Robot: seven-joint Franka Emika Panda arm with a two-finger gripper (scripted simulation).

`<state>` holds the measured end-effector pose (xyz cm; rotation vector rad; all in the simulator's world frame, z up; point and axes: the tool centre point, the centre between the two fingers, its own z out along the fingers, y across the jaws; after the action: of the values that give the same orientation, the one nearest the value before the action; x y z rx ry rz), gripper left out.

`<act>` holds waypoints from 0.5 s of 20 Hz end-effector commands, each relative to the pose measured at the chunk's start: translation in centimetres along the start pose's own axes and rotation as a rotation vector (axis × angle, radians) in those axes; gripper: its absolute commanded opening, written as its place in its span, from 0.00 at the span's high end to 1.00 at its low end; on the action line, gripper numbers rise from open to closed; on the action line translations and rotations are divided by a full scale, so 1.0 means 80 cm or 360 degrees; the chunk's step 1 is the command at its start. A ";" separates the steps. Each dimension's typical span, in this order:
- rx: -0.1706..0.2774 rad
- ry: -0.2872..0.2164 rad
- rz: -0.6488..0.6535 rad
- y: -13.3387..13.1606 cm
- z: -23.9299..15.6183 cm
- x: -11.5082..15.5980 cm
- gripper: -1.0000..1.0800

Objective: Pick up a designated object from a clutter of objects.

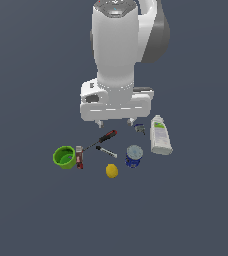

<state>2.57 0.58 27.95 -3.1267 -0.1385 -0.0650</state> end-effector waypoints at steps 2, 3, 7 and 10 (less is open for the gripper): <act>-0.0012 -0.0018 -0.0173 -0.020 0.042 0.008 0.04; -0.0015 -0.0024 -0.0232 -0.026 0.056 0.010 0.04; -0.0018 -0.0044 -0.0464 -0.055 0.111 0.014 0.04; -0.0013 -0.0055 -0.0601 -0.073 0.143 0.014 0.04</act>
<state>3.60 5.90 17.87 -3.0792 -0.6574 -0.0170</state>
